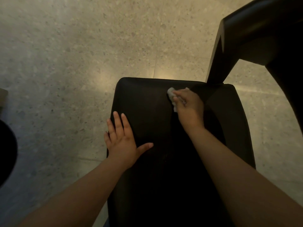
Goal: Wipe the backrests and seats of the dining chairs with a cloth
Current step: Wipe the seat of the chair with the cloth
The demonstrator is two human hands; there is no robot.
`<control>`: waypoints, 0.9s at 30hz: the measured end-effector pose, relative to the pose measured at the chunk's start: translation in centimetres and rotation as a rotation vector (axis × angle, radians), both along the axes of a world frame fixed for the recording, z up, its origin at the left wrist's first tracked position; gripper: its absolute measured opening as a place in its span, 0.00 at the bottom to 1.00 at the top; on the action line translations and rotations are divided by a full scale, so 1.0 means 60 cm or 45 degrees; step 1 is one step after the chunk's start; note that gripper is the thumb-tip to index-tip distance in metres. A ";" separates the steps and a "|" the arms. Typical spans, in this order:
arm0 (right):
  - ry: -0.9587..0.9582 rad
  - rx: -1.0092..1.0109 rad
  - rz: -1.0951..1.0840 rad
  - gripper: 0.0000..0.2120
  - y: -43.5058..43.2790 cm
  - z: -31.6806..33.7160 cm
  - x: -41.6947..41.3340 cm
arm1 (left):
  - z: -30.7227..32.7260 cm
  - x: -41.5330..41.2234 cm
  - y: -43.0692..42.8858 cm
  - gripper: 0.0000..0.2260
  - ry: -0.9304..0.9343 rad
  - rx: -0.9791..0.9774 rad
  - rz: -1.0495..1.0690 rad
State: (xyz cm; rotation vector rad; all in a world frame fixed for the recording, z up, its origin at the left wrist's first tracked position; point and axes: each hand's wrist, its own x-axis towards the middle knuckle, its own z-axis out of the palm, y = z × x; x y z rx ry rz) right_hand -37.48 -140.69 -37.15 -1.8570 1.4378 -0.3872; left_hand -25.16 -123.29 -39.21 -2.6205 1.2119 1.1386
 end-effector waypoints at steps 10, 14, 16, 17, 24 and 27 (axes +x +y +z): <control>-0.007 -0.056 -0.032 0.10 -0.033 0.022 -0.085 | 0.026 -0.015 -0.004 0.58 -0.065 -0.049 0.016; 0.112 -0.093 -0.115 0.12 -0.097 0.008 -0.103 | 0.031 -0.054 -0.029 0.62 0.024 -0.057 0.040; 0.082 -0.040 -0.118 0.12 -0.087 -0.002 -0.096 | 0.024 -0.067 -0.044 0.65 0.027 0.035 0.047; 0.072 -0.036 -0.118 0.12 -0.074 -0.009 -0.091 | 0.020 -0.070 -0.048 0.66 0.009 0.062 0.048; -0.130 0.165 0.286 0.10 0.026 0.007 -0.126 | 0.020 -0.069 -0.054 0.67 -0.007 0.112 0.072; -0.122 0.050 0.033 0.07 -0.030 0.016 -0.155 | 0.023 -0.071 -0.056 0.67 -0.002 0.127 0.071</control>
